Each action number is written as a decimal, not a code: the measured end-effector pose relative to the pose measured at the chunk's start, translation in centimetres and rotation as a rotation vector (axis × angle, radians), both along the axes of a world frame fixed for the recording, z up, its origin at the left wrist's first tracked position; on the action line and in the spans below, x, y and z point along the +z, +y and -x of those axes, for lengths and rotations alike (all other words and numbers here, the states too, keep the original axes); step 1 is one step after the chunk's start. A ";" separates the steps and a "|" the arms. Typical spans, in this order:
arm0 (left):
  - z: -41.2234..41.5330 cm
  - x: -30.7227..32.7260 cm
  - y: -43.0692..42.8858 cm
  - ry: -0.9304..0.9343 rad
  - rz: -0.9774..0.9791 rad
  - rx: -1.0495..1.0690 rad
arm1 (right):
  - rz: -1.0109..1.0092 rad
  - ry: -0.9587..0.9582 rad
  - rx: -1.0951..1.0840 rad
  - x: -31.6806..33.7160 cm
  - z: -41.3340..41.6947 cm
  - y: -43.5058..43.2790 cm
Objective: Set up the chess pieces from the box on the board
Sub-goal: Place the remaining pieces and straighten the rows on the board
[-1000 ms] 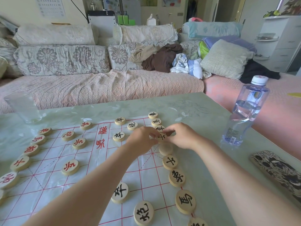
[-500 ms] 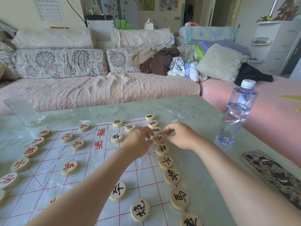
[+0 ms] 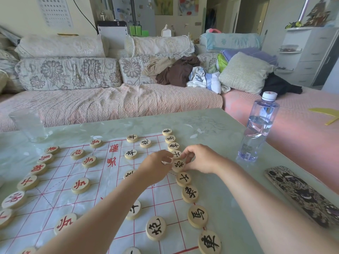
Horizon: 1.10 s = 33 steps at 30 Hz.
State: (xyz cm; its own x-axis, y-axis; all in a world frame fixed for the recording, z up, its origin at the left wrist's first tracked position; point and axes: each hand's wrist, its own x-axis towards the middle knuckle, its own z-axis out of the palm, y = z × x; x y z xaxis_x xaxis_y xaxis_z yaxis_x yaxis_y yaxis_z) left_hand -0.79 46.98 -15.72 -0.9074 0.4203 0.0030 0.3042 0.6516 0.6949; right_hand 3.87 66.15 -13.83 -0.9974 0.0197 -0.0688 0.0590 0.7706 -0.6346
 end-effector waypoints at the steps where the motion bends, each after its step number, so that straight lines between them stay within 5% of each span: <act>1: 0.0 0.0 -0.1 0.021 0.021 0.004 | -0.005 -0.004 0.005 -0.1 0.0 0.0; 33: 0.1 -0.5 0.3 0.058 0.038 -0.052 | 0.001 0.023 -0.011 -0.4 0.2 0.6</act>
State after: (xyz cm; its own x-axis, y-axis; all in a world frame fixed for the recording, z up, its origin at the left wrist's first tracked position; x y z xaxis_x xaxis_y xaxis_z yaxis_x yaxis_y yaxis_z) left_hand -0.88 47.27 -16.22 -0.8829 0.4681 0.0377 0.3775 0.6596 0.6499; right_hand 3.65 66.77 -14.25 -0.9985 0.0301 -0.0460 0.0526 0.7694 -0.6367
